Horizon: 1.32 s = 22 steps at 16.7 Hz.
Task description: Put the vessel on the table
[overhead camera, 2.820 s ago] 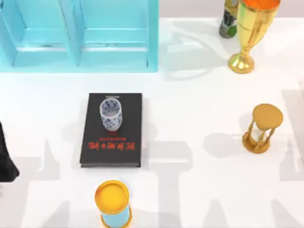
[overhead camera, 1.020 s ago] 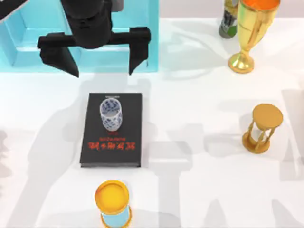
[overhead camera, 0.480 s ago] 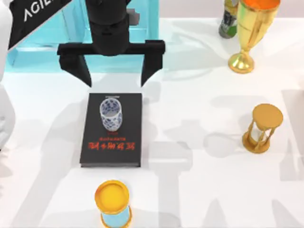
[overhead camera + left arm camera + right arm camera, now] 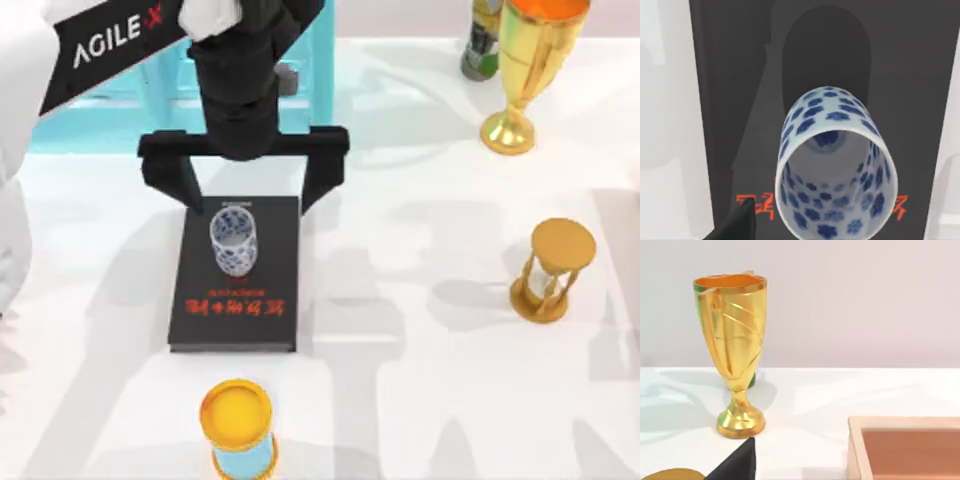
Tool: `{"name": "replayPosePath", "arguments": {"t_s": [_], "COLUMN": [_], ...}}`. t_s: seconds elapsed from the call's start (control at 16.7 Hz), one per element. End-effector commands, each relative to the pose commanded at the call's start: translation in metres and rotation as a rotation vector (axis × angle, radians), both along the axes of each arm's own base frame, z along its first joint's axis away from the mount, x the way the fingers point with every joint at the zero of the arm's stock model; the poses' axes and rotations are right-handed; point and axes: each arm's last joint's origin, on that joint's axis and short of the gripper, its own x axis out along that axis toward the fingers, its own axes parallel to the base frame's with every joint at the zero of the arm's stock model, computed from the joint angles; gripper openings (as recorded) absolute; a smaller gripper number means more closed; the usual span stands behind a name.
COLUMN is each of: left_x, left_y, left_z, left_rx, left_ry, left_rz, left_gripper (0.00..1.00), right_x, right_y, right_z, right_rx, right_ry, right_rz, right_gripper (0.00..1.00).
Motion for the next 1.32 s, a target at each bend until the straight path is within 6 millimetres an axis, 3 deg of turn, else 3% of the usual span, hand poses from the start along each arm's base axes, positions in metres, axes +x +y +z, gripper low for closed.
{"name": "replayPosePath", "arguments": {"t_s": [0.24, 0.54, 1.32], "left_x": [-0.003, -0.004, -0.004], "left_y": [0.001, 0.001, 0.001], "left_z": [-0.043, -0.05, -0.05], "left_rx": [0.0, 0.0, 0.0], "left_ry": [0.0, 0.0, 0.0], "left_rz": [0.0, 0.0, 0.0], "left_gripper": [1.0, 1.0, 0.02], "right_x": [0.0, 0.0, 0.0], "right_y": [0.0, 0.0, 0.0], "right_z": [0.0, 0.0, 0.0], "right_rx": [0.0, 0.0, 0.0], "right_ry": [0.0, 0.0, 0.0], "right_rz": [0.0, 0.0, 0.0], "right_gripper": [1.0, 1.0, 1.0]}}
